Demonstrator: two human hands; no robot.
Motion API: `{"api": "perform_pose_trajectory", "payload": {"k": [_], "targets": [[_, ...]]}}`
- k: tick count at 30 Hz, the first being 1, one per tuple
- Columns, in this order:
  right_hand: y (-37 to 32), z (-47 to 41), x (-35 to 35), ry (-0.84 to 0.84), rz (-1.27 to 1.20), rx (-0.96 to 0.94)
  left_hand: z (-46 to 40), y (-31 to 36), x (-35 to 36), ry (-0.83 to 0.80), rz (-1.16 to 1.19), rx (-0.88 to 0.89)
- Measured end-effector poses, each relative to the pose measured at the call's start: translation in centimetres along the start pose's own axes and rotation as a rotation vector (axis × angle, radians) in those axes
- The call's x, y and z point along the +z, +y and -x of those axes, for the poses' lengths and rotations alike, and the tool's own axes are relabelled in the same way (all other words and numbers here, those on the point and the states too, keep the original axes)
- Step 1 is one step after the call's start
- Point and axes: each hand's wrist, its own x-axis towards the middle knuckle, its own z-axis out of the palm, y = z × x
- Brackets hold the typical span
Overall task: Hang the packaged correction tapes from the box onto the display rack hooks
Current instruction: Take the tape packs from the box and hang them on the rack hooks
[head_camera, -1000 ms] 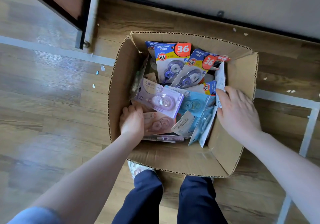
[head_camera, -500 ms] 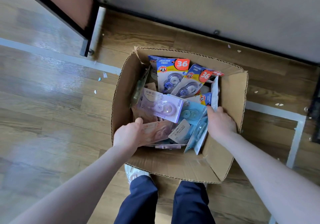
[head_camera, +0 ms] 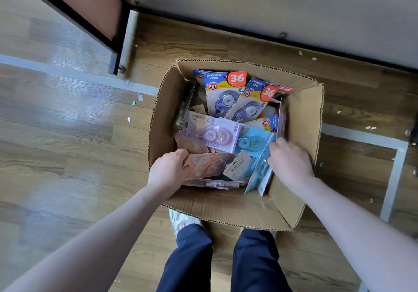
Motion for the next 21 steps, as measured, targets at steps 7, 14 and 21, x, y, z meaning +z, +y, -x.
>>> {"api": "perform_pose_trajectory", "payload": {"k": [7, 14, 21], "targets": [[0.0, 1.1, 0.4, -0.134, 0.300, -0.344, 0.2, -0.4, -0.5, 0.022, 0.007, 0.038], [1.4, -0.6, 1.4, 0.052, 0.371, -0.593, 0.2, -0.5, 0.0, 0.075, -0.024, 0.060], [1.8, -1.7, -0.7, 0.478, 0.339, -0.851, 0.5, -0.3, -0.2, 0.103, 0.066, 0.014]]}}
